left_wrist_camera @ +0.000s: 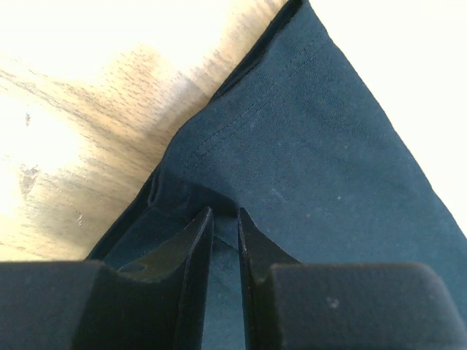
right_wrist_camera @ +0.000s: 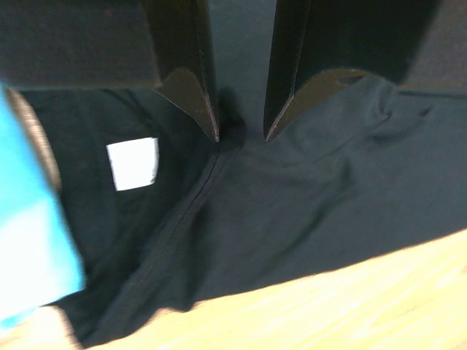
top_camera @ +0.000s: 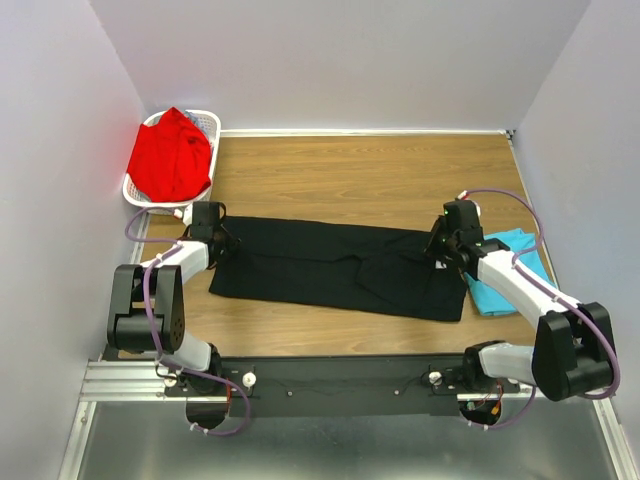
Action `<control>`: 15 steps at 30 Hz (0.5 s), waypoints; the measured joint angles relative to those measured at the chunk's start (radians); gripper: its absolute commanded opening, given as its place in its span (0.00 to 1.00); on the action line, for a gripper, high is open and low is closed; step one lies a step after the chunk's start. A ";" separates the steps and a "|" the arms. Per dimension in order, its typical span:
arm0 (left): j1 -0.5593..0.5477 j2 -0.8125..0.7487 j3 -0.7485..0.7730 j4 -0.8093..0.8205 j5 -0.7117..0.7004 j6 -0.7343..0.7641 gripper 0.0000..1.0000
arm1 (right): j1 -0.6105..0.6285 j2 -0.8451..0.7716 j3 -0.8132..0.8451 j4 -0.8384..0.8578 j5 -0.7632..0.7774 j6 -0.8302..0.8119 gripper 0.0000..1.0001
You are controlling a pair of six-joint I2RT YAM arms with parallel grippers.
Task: Fold and stack the t-shirts
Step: Fold the tshirt
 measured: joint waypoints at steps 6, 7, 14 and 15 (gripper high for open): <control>0.005 -0.003 -0.013 0.027 0.005 -0.016 0.28 | 0.032 -0.003 0.005 -0.012 0.033 0.008 0.38; 0.005 -0.004 -0.013 0.027 0.006 -0.016 0.28 | 0.032 -0.005 0.005 -0.016 0.042 0.008 0.38; 0.005 -0.029 -0.015 -0.007 0.020 -0.003 0.31 | 0.032 -0.036 -0.008 -0.049 0.121 0.009 0.35; 0.005 -0.037 -0.015 -0.011 0.029 0.005 0.32 | 0.032 -0.042 -0.011 -0.053 0.128 0.010 0.34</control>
